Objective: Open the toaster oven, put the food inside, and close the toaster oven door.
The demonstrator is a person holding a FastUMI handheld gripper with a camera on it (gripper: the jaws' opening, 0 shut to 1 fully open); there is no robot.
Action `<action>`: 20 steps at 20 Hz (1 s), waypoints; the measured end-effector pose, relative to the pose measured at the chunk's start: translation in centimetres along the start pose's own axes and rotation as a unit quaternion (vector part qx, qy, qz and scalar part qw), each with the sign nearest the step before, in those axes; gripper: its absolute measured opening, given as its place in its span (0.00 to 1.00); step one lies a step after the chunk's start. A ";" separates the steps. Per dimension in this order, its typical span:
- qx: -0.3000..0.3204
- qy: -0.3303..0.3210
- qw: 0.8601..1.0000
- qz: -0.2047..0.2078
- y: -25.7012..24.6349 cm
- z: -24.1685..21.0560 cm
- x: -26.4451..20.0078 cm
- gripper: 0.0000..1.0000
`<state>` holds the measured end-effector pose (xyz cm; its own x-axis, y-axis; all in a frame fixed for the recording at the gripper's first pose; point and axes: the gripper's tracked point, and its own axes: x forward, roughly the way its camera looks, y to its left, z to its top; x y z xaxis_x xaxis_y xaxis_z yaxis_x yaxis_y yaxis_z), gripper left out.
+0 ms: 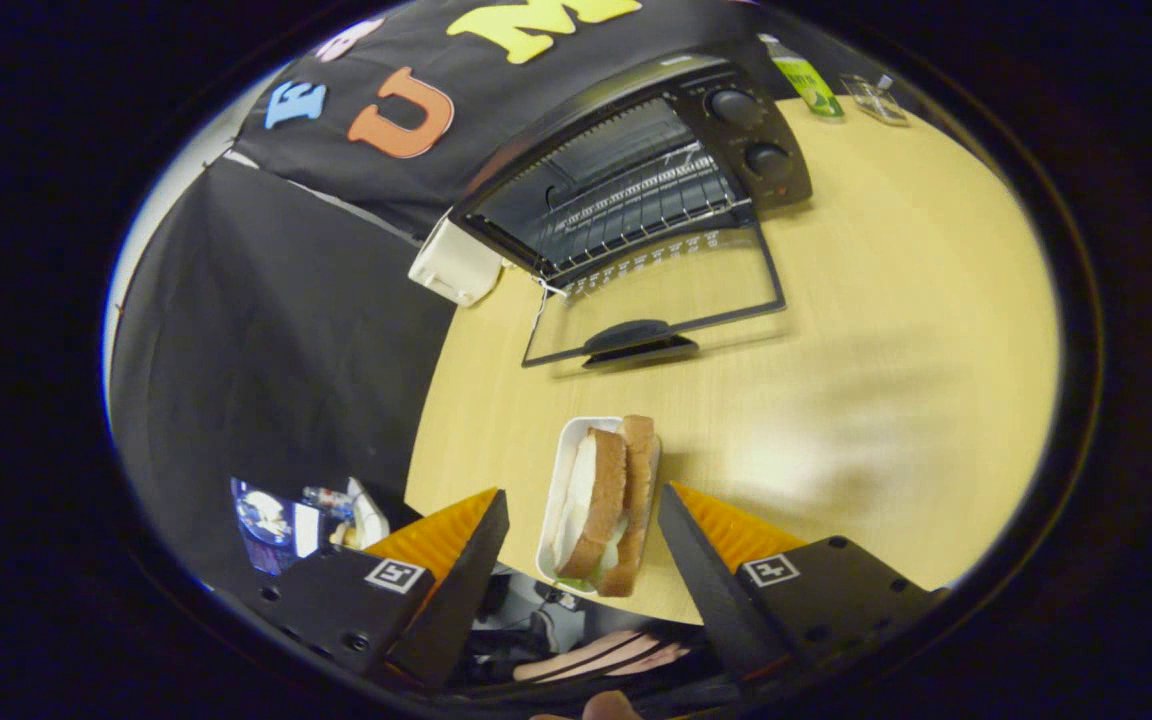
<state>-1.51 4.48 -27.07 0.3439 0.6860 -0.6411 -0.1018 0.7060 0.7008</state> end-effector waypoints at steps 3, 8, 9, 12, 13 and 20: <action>0.028 0.031 0.999 0.016 -0.7 -0.4 1.5 0.98; 0.059 0.073 0.995 0.025 -0.7 -0.9 2.2 0.69; 0.060 0.077 0.995 0.023 -0.9 -0.9 2.3 0.62; 0.069 0.084 0.994 0.015 -1.1 -0.9 2.4 0.48; 0.067 0.086 0.994 0.012 -1.1 -0.8 2.3 0.45; 0.051 0.037 0.998 0.028 1.1 0.7 -0.4 0.40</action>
<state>-1.06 4.85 -25.82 0.2695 0.7372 -0.6196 -0.0223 0.6480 0.7613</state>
